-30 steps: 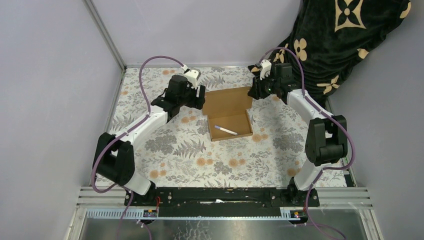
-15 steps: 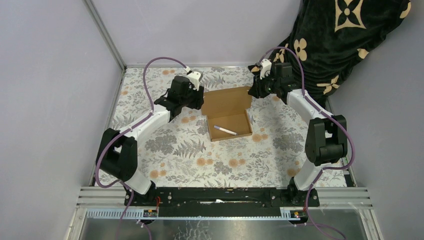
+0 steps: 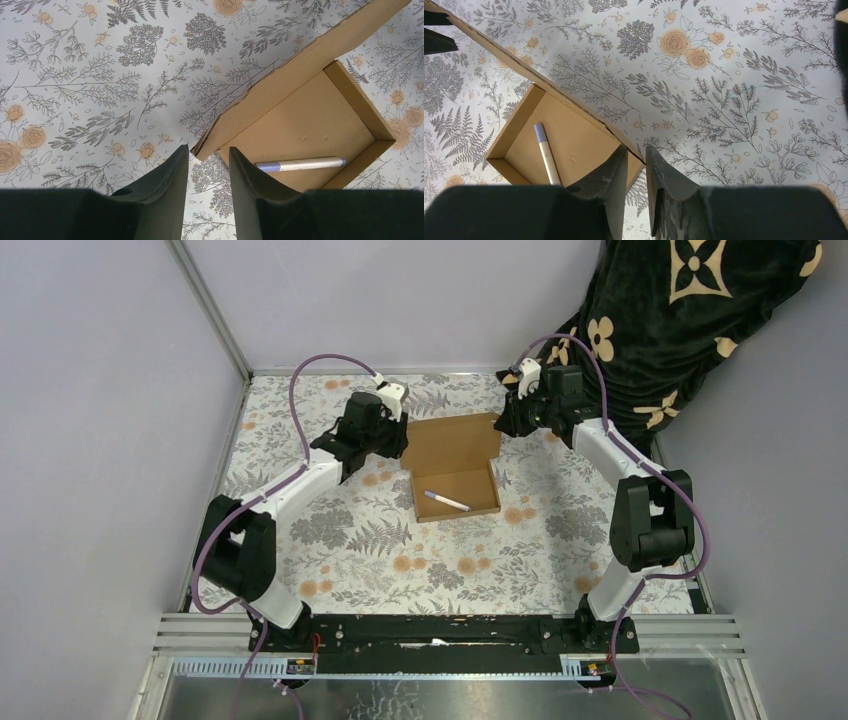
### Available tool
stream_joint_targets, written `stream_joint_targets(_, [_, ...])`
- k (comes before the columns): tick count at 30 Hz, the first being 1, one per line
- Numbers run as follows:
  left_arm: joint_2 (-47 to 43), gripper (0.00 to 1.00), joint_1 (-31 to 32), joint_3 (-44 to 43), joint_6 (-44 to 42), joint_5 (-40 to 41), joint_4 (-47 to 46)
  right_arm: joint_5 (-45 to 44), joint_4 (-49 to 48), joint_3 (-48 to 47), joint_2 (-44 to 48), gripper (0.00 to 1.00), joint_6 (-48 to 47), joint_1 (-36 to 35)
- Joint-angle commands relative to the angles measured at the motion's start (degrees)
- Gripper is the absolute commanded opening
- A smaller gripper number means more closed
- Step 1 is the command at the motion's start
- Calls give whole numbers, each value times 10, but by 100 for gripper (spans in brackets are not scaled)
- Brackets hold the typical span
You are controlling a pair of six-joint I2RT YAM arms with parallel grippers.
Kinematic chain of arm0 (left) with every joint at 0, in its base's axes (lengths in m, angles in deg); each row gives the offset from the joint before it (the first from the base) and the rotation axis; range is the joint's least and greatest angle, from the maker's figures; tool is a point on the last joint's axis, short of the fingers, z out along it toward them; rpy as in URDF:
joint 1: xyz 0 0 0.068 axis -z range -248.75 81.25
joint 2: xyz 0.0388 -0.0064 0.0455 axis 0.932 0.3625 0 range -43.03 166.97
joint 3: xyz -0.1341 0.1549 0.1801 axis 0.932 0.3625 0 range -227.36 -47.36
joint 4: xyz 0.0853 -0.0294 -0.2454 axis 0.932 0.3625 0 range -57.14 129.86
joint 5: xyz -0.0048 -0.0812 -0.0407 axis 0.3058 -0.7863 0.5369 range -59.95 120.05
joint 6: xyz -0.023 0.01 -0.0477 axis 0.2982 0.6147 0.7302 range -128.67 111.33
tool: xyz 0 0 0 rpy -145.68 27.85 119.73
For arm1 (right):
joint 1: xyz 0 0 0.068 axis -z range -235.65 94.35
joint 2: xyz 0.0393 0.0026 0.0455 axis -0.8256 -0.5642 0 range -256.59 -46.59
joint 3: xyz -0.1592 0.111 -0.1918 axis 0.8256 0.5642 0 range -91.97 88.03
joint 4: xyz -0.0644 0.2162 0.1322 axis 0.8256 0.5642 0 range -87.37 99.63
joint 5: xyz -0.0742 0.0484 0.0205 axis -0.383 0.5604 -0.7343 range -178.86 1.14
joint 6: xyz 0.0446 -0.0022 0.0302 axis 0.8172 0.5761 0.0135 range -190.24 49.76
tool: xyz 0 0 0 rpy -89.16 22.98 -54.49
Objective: Fold the paper box
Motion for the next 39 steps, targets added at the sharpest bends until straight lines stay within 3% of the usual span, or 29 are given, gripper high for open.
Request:
stream_joint_targets(1, [9, 41, 5, -22, -1, -9, -30, 9, -23, -15, 0, 26, 3, -8])
stream_joint_targets(20, [20, 26, 7, -31, 0, -9, -35, -1, -23, -15, 1, 25, 0, -19])
stream_joint_targets(39, [42, 18, 31, -46, 9, 36, -27, -44, -21, -3, 11, 12, -1, -49])
